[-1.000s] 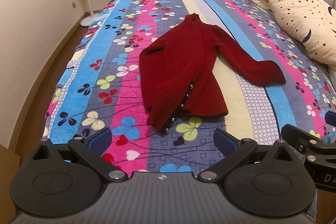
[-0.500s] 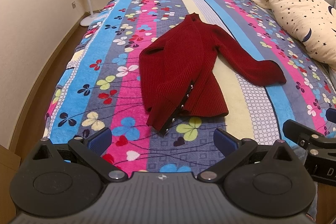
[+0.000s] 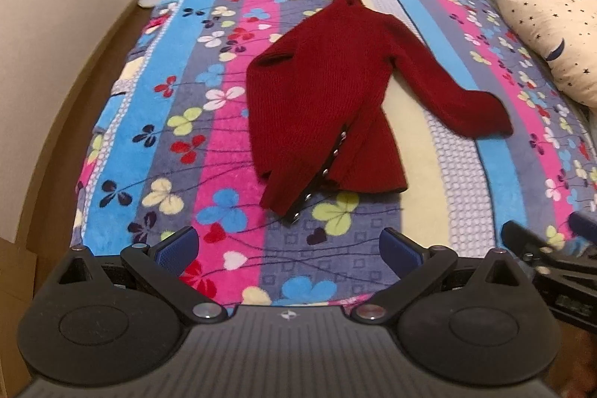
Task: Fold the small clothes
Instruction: 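Move the right tool toward the hem of the red sweater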
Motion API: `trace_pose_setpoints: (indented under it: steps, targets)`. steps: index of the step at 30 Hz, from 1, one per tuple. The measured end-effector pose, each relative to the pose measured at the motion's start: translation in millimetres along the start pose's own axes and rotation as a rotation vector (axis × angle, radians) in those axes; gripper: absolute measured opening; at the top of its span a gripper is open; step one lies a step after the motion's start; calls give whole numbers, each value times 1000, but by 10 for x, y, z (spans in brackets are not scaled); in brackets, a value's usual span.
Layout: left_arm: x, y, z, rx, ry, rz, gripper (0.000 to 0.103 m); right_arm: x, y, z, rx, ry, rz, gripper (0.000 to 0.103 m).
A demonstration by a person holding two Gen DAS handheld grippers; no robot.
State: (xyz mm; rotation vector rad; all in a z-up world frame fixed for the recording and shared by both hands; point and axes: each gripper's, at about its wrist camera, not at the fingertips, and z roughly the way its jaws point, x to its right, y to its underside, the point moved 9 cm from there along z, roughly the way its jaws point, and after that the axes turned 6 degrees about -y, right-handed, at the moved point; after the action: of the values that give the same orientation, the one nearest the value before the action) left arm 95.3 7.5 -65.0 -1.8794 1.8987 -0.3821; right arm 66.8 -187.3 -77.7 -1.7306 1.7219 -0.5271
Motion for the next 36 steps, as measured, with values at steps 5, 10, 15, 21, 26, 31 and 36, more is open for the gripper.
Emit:
trace_pose_setpoints:
  steps: [5,10,15,21,26,31,36]
  targets:
    - [16,-540,-387,60,24,78,103,392,-40,369,-68,62,127,102]
    - [59,-1112,-696,96,93,64,103,715,97,1011,-241,94,265,102]
    - [33,-1601,-754,129,121,33,103,670,133,1462,-340,87,319,102]
    - [-73,-1852,-659,97,168,9,103,535,62,1745,-369,67,298,102]
    - [-168,-1885,-482,40,192,-22,103,540,-13,1856,-368,82,296,102]
    - [-311,-2030,-423,75,167,-58,103,488,-64,1957,-366,69,288,102]
    - [-550,-2177,-286,97,100,-89,103,452,-88,2150,-365,71,290,102]
